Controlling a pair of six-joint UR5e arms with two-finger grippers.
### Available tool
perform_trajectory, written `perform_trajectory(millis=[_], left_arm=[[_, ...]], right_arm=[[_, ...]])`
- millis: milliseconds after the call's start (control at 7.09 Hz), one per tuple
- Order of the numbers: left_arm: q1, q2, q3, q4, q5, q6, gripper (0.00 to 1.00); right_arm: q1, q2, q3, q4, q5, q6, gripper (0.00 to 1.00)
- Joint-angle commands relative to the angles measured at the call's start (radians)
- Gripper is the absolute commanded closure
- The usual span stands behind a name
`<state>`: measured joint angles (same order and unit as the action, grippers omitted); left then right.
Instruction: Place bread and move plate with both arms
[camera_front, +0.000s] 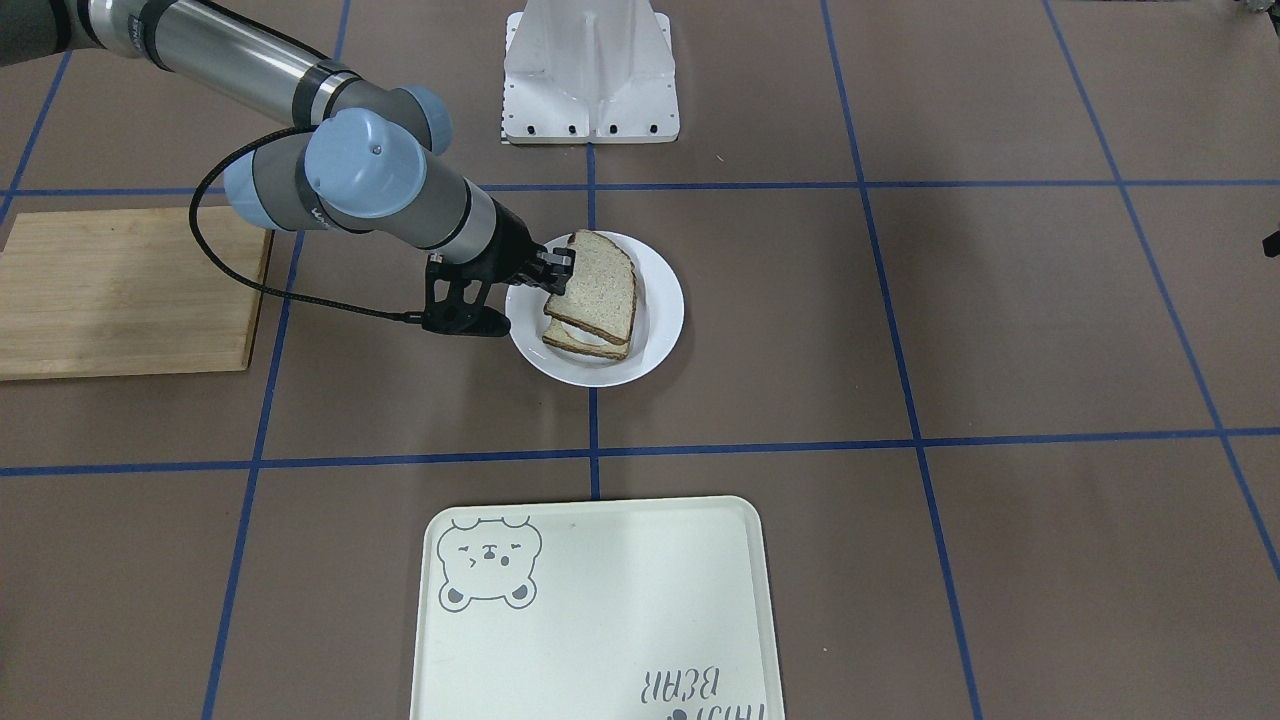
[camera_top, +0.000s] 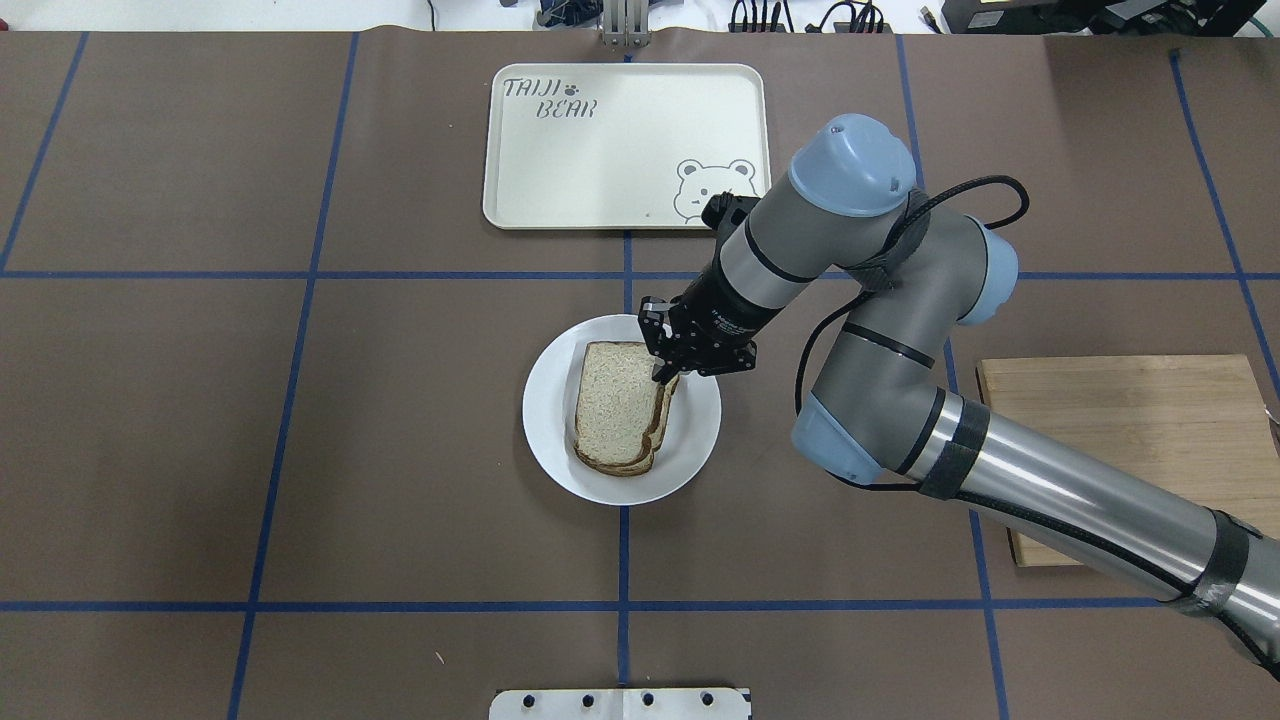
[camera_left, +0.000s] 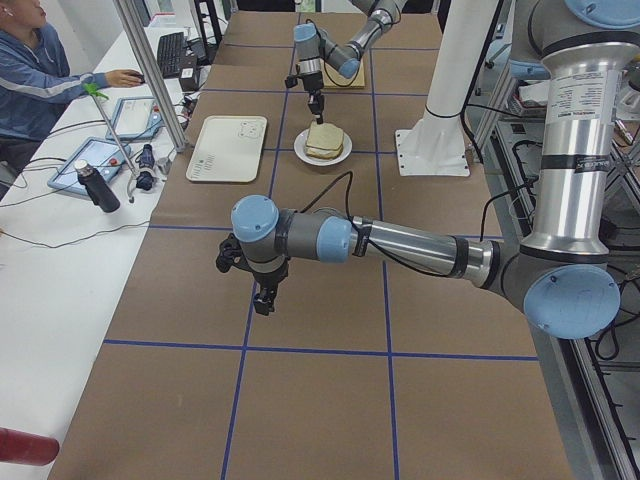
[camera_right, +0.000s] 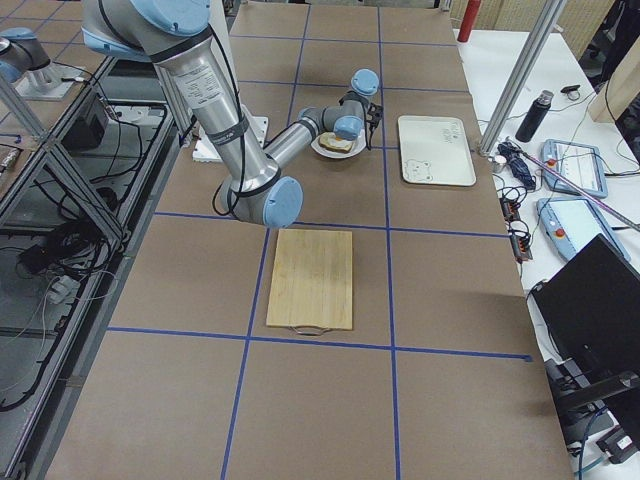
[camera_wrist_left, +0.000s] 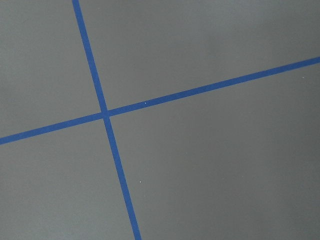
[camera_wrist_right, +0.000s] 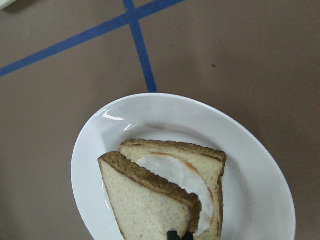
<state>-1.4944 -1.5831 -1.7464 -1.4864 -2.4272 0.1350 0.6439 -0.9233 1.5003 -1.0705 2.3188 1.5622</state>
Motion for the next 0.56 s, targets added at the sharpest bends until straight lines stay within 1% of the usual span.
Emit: perform_trajectory(millis=[0, 141, 282, 423], left_arm=[[0.0, 0.0, -0.001, 0.0, 0.0, 0.0, 0.01], [0.0, -0.005, -0.001, 0.0, 0.0, -0.002, 0.01], [0.002, -0.008, -0.001, 0.001, -0.003, -0.012, 0.01], [0.014, -0.014, -0.005, -0.02, -0.004, -0.155, 0.01]], right_arm=[[-0.009, -0.009, -0.06, 0.094, -0.022, 0.048, 1.0], [-0.009, -0.008, -0.058, 0.098, -0.022, 0.049, 1.0], [-0.009, -0.008, -0.057, 0.099, -0.022, 0.047, 0.32], [-0.009, -0.012, -0.046, 0.101, -0.029, 0.05, 0.01]])
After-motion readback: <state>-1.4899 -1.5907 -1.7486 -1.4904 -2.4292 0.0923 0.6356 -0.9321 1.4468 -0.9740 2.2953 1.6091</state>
